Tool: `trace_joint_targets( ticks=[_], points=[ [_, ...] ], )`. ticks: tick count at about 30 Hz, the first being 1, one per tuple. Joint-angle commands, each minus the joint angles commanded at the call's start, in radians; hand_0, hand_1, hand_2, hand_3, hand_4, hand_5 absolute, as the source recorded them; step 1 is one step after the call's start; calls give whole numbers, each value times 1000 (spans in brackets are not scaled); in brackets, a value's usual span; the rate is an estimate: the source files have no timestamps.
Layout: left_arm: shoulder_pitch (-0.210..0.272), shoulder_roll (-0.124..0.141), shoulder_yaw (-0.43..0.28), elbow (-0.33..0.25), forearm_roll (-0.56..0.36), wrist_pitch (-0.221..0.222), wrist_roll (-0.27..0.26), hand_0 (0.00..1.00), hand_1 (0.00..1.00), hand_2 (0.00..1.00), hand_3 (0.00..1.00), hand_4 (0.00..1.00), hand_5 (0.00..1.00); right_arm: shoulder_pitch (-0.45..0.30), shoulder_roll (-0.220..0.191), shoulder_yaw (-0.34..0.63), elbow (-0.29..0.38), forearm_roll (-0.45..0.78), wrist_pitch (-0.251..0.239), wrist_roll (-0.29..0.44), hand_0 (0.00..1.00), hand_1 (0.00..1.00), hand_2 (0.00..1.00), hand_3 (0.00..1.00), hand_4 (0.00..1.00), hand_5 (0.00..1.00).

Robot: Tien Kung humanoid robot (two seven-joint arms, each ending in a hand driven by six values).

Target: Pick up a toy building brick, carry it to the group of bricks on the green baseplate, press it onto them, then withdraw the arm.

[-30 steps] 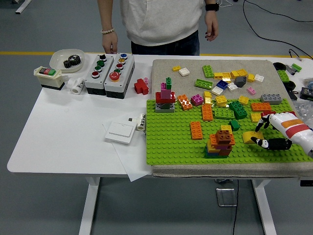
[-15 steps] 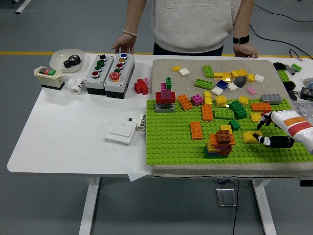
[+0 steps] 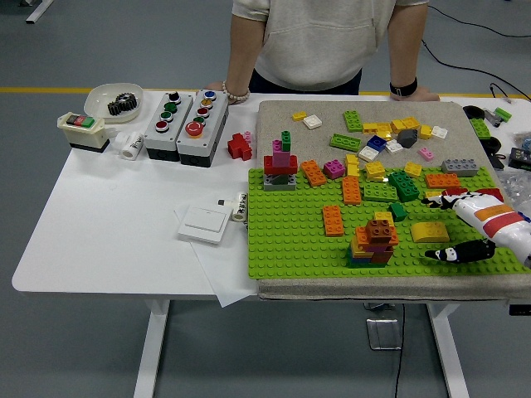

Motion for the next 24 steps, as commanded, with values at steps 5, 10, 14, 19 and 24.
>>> trace_joint_targets(
  ticks=[5,10,14,19,24],
  points=[
    [-1,1,4,-1,-4,2,-2,756,753,727,585,643,667,23,10,-27,-47,27,-17,0,788,758,800,851,992,451],
    [-2,3,6,-2,-5,4,-3,755,753,727,585,643,667,35,22,-34,-82,43,-37,0,732,713,768,816,957,456],
    [-2,3,6,-2,-5,4,-3,755,753,727,586,643,666,41,26,-38,-99,51,-46,3,694,689,737,792,924,449],
    [-2,2,5,-2,-3,3,-1,755,753,727,586,643,666,49,34,-49,-122,55,-52,6,694,689,737,792,924,449],
    [-1,2,2,-2,2,2,2,755,753,727,585,643,666,55,46,-59,-141,53,-55,7,679,676,728,786,914,456]
  ],
)
